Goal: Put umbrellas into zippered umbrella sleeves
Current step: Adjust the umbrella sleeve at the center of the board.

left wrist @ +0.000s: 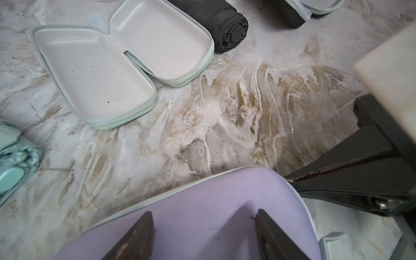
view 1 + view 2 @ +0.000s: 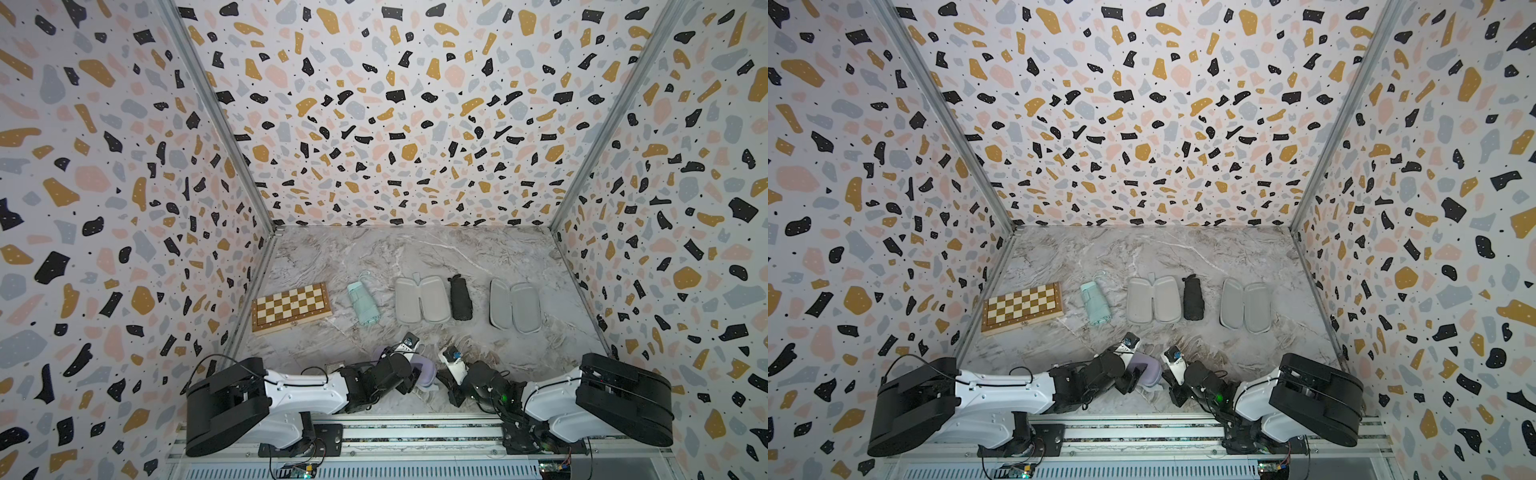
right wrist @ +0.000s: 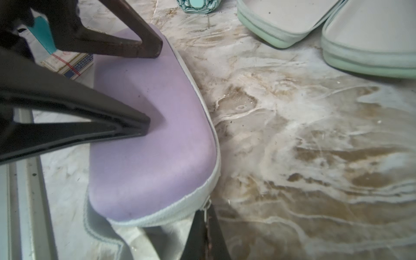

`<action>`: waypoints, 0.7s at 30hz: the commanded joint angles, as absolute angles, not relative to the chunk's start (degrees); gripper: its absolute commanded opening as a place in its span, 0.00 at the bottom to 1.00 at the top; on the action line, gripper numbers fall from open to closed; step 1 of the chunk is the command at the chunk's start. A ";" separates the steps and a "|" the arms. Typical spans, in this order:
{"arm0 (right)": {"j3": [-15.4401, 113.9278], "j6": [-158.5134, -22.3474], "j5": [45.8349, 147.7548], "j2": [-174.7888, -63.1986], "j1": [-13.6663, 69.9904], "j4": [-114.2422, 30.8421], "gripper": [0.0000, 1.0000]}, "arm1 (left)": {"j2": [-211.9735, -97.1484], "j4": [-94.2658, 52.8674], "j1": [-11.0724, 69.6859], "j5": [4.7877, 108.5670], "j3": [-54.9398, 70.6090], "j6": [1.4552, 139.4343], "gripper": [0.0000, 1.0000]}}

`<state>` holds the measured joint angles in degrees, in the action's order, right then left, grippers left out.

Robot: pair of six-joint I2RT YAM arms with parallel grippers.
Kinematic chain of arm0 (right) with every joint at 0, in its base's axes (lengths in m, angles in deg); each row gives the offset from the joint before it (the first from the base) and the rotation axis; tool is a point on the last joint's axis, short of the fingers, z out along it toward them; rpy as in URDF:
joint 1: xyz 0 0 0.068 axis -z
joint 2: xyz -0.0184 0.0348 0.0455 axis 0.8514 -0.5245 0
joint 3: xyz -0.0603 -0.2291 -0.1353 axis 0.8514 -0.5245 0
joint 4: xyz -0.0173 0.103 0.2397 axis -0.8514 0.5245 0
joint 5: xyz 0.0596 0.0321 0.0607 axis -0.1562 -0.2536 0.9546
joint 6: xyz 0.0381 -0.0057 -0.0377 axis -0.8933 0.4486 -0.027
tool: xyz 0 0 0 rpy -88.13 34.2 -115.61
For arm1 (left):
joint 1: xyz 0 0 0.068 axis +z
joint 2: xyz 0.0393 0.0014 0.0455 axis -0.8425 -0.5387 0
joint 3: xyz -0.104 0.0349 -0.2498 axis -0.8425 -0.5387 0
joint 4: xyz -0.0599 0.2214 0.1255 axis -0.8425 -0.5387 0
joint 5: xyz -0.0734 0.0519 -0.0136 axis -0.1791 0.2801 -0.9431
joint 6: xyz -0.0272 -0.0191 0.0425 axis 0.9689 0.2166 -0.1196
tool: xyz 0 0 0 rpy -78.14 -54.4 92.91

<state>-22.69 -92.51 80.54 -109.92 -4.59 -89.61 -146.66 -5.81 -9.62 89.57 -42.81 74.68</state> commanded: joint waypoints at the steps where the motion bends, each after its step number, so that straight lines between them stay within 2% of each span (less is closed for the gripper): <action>1: -24.07 -92.84 81.33 -108.12 -4.95 -89.44 0.00 | -150.63 -7.18 -10.15 92.17 -46.17 75.87 0.69; 8: -24.43 -93.87 79.64 -105.64 -7.35 -88.12 0.00 | -155.90 -5.90 -15.16 96.89 -47.27 80.17 0.67; 11: -24.49 -95.61 77.36 -104.26 -9.21 -86.38 0.00 | -157.56 -5.27 -15.28 95.56 -47.70 82.06 0.64; 21: -23.61 -95.71 78.97 -106.83 -13.71 -88.93 0.00 | -162.02 -3.82 -15.37 94.75 -47.61 84.56 0.55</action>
